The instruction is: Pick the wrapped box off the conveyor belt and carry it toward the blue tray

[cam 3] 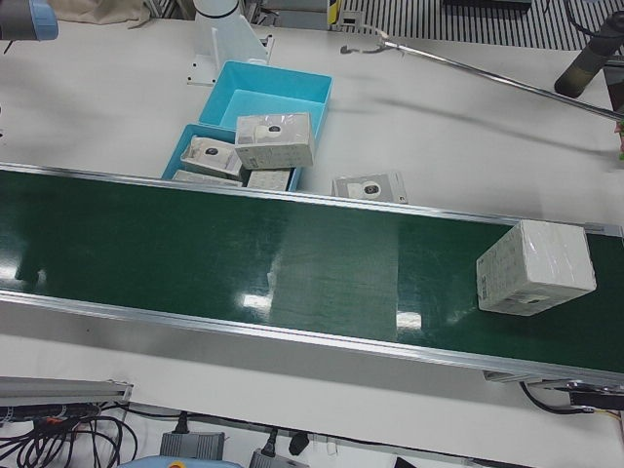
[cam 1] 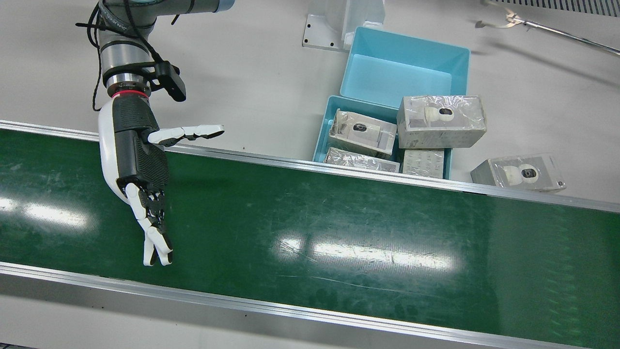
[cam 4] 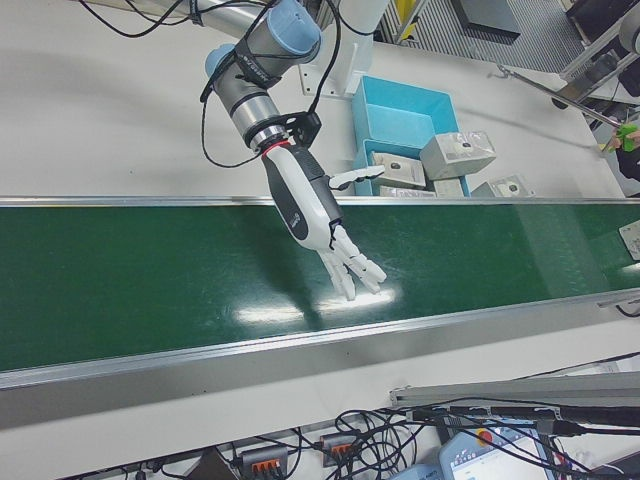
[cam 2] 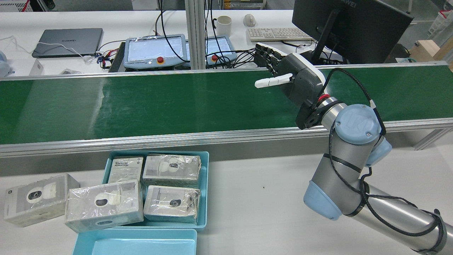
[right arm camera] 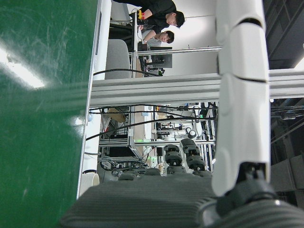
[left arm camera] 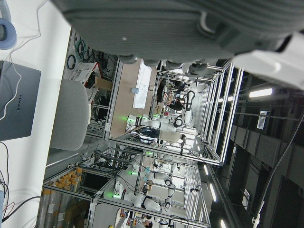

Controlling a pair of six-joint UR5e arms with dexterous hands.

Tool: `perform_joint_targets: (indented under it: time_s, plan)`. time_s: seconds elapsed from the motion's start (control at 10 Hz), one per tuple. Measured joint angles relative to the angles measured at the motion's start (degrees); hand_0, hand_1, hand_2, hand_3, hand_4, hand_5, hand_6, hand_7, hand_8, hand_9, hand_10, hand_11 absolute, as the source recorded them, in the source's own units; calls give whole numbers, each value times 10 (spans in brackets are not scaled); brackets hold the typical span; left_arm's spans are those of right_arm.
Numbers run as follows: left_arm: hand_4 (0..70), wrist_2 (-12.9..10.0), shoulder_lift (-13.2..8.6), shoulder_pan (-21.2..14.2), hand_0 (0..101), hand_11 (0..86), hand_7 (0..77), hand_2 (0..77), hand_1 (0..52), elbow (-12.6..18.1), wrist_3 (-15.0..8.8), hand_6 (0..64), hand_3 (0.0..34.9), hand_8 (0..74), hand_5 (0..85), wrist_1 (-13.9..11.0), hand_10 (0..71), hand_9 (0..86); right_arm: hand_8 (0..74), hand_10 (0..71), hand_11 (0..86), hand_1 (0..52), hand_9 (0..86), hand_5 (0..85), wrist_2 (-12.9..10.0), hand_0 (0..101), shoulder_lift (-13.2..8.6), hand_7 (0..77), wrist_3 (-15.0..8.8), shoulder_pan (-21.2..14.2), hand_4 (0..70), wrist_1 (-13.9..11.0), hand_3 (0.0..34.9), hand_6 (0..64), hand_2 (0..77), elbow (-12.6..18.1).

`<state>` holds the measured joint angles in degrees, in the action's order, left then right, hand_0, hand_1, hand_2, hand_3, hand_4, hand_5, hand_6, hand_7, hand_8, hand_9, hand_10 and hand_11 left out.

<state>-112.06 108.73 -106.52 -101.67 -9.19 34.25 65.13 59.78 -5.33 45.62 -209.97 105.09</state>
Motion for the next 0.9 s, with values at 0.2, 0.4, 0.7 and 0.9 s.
perform_joint_targets:
  time_s: [0.2, 0.4, 0.7, 0.9]
  plan:
    - [0, 0, 0, 0, 0, 5, 5, 5, 0, 0, 0, 5, 0, 5, 11, 0, 5, 0, 0, 0, 5, 169, 11, 115, 0, 487, 0, 5, 0, -1, 65, 0, 0, 11, 76, 0]
    - [0, 0, 0, 0, 0, 5, 5, 11, 0, 0, 0, 5, 0, 5, 11, 0, 5, 0, 0, 0, 5, 169, 11, 120, 0, 487, 0, 16, 0, -4, 65, 0, 0, 11, 76, -1]
    - [0, 0, 0, 0, 0, 5, 5, 5, 0, 0, 0, 5, 0, 5, 11, 0, 5, 0, 0, 0, 5, 158, 16, 120, 0, 487, 0, 16, 0, -7, 65, 7, 0, 11, 87, -6]
    - [0, 0, 0, 0, 0, 5, 5, 5, 0, 0, 0, 5, 0, 5, 11, 0, 5, 0, 0, 0, 5, 158, 22, 120, 1, 486, 1, 16, 3, -6, 65, 18, 0, 16, 87, -13]
